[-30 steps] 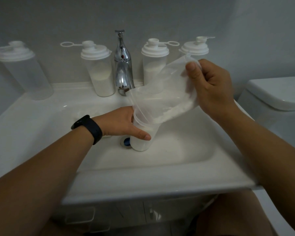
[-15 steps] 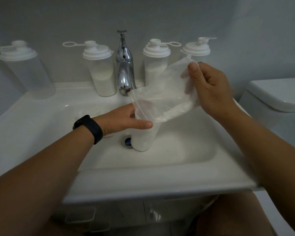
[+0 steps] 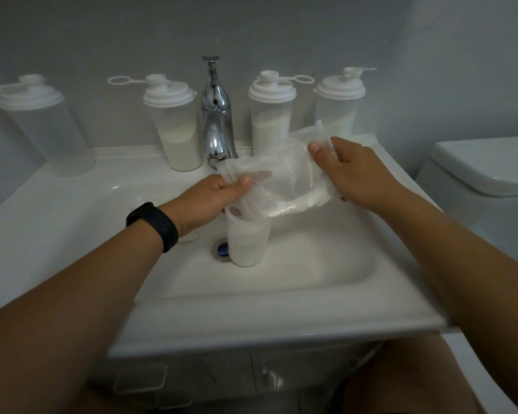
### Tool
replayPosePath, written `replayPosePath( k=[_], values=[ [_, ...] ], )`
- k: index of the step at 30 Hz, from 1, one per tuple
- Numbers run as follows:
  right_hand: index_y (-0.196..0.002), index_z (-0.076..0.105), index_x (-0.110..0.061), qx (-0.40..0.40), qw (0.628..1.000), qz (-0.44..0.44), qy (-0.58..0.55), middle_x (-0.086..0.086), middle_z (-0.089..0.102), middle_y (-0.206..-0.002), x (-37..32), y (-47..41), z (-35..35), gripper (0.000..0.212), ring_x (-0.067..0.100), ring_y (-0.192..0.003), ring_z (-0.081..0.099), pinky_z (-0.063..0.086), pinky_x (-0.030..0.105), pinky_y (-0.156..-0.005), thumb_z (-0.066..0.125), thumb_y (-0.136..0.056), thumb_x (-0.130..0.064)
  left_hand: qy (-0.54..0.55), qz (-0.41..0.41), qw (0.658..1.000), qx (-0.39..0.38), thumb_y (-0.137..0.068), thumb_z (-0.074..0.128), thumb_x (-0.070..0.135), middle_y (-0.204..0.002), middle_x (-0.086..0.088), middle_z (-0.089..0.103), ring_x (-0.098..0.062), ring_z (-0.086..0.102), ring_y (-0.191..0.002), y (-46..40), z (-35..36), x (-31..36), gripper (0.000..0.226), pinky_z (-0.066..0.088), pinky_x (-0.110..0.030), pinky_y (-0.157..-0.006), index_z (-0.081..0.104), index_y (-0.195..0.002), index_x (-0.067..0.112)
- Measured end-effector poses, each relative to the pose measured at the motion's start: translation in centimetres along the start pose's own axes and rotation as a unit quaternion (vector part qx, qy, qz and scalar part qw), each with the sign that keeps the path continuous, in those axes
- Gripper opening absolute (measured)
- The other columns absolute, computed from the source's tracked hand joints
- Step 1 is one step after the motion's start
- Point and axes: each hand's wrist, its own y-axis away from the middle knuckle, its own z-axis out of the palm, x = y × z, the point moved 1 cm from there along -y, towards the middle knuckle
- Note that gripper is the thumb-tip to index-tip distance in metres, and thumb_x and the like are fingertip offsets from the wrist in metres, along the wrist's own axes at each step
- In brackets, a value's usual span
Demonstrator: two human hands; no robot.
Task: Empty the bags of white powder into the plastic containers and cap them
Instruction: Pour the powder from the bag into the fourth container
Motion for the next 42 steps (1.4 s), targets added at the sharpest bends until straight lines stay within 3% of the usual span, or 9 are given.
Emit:
replayPosePath(
  k=[2, 6, 10, 16, 25, 31, 35, 38, 42],
  values=[
    [-0.103, 0.066, -0.011, 0.012, 1.0, -0.003, 0.007, 0.006, 0.071, -0.097, 0.1, -0.2, 0.0, 0.062, 0.024, -0.089, 0.067, 0.053, 0.043, -0.085, 0.04, -0.099, -0.067, -0.015, 0.008, 1.0, 0.024, -0.097, 0.046, 0.051, -0.138, 0.018, 0.065, -0.002, 0.061, -0.125, -0.1, -0.2, 0.0, 0.044, 0.05, -0.029, -0.107, 0.062, -0.137, 0.041],
    [-0.1, 0.064, -0.005, 0.028, 0.999, -0.019, -0.031, 0.012, 0.07, -0.095, 0.1, -0.4, 0.1, 0.054, 0.029, -0.088, 0.064, 0.046, 0.032, -0.071, 0.049, -0.101, -0.057, -0.04, 0.019, 0.997, 0.058, -0.1, 0.044, 0.053, -0.136, 0.019, 0.065, -0.001, 0.061, -0.124, -0.2, -0.6, -0.2, 0.038, 0.05, -0.025, -0.104, 0.064, -0.133, 0.047],
    [-0.097, 0.062, 0.0, 0.068, 0.995, -0.039, -0.056, 0.017, 0.067, -0.091, 0.0, -0.4, 0.2, 0.052, 0.03, -0.082, 0.06, 0.041, 0.032, -0.068, 0.054, -0.101, -0.052, -0.018, 0.016, 0.997, 0.077, -0.105, 0.046, 0.043, -0.127, 0.013, 0.071, -0.003, 0.066, -0.118, -0.3, -0.5, -0.4, 0.035, 0.052, -0.02, -0.097, 0.068, -0.13, 0.033],
    [-0.085, 0.061, -0.003, 0.103, 0.99, -0.065, -0.07, 0.002, 0.059, -0.071, -0.1, -0.5, 0.2, 0.046, 0.006, -0.063, 0.049, 0.039, 0.023, -0.061, 0.056, -0.102, -0.045, 0.037, -0.01, 0.999, 0.031, -0.095, 0.051, 0.05, -0.132, 0.004, 0.07, -0.013, 0.065, -0.123, -0.3, -0.5, -0.8, 0.054, 0.047, -0.034, -0.111, 0.066, -0.136, 0.018],
    [-0.081, 0.061, -0.001, 0.165, 0.974, -0.118, -0.097, 0.009, 0.06, -0.069, -1.2, 0.2, -0.2, 0.041, 0.007, -0.063, 0.048, 0.035, 0.012, -0.057, 0.06, -0.102, -0.036, 0.055, -0.003, 0.997, 0.046, -0.092, 0.053, 0.047, -0.129, -0.001, 0.072, -0.016, 0.067, -0.121, -0.5, -0.7, -1.1, 0.055, 0.049, -0.037, -0.11, 0.065, -0.135, 0.014],
    [-0.082, 0.064, 0.001, 0.179, 0.969, -0.129, -0.108, 0.018, 0.064, -0.074, -1.4, 0.4, -0.1, 0.04, 0.019, -0.065, 0.052, 0.036, 0.016, -0.057, 0.062, -0.102, -0.034, 0.099, -0.004, 0.994, 0.035, -0.097, 0.062, 0.044, -0.131, -0.006, 0.071, -0.022, 0.066, -0.124, -0.8, -1.1, -1.7, 0.051, 0.05, -0.039, -0.108, 0.065, -0.134, 0.009],
    [-0.084, 0.066, 0.001, 0.174, 0.97, -0.132, -0.106, 0.018, 0.066, -0.077, -1.2, 0.2, -0.1, 0.042, 0.025, -0.069, 0.056, 0.041, 0.028, -0.061, 0.062, -0.101, -0.037, 0.106, 0.002, 0.994, 0.037, -0.095, 0.064, 0.04, -0.131, -0.007, 0.071, -0.024, 0.065, -0.124, -0.8, -1.4, -1.6, 0.051, 0.053, -0.034, -0.103, 0.064, -0.133, 0.007],
    [-0.084, 0.067, -0.003, 0.179, 0.968, -0.122, -0.129, 0.011, 0.067, -0.076, -1.3, 0.1, -0.3, 0.039, 0.023, -0.064, 0.055, 0.043, 0.032, -0.062, 0.065, -0.099, -0.039, 0.118, 0.009, 0.992, 0.039, -0.091, 0.059, 0.034, -0.128, -0.007, 0.072, -0.022, 0.067, -0.121, -0.8, -1.3, -1.6, 0.048, 0.054, -0.029, -0.098, 0.065, -0.13, 0.007],
    [-0.082, 0.07, -0.029, 0.139, 0.966, -0.108, -0.189, -0.012, 0.064, -0.07, -1.4, 0.2, -0.6, 0.016, 0.01, -0.065, 0.055, 0.046, 0.028, -0.062, 0.07, -0.096, -0.035, 0.14, 0.013, 0.989, 0.049, -0.089, 0.06, 0.03, -0.117, 0.001, 0.077, -0.017, 0.07, -0.114, -0.9, -1.4, -1.7, 0.03, 0.056, -0.024, -0.09, 0.077, -0.112, 0.02]
  ],
)
